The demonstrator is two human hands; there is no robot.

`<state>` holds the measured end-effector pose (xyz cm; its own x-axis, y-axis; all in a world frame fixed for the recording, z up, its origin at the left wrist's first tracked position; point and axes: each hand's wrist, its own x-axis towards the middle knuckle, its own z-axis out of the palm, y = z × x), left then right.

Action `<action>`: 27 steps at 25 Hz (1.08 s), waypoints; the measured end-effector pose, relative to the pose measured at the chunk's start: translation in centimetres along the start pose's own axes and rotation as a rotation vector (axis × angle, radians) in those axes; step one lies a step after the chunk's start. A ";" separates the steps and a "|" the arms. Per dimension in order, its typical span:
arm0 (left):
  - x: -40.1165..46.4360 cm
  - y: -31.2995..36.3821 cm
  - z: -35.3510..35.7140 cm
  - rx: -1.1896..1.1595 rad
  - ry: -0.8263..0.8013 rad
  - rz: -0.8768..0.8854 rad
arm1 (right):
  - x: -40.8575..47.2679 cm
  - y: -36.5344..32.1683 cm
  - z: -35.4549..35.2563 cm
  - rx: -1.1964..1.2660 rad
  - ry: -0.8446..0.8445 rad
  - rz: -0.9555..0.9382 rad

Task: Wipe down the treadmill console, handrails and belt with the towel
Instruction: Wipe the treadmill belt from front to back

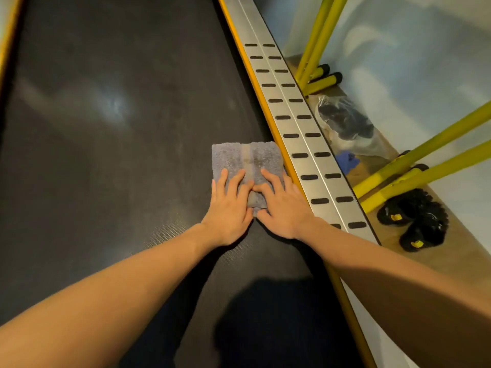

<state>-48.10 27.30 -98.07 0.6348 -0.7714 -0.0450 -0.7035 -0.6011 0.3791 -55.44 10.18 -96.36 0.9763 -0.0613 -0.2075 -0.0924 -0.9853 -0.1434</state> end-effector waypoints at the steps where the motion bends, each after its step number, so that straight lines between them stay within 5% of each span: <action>1: 0.3 -0.2 0.2 -0.003 -0.024 0.000 | 0.1 0.0 -0.1 0.002 -0.002 -0.007; 8: 0.2 -0.9 -0.6 -0.072 -0.097 -0.043 | 0.2 0.0 -1.3 0.008 -0.080 -0.036; 17: -5.3 1.8 0.9 0.146 0.136 0.165 | -5.9 -1.6 0.4 0.036 -0.034 0.024; 27: -14.1 5.4 3.4 0.062 0.020 0.119 | -15.8 -4.4 3.3 -0.041 -0.122 0.092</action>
<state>-61.98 34.24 -98.53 0.5510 -0.8343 0.0152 -0.7925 -0.5175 0.3226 -71.10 16.06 -95.60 0.9329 -0.1342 -0.3343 -0.1699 -0.9822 -0.0797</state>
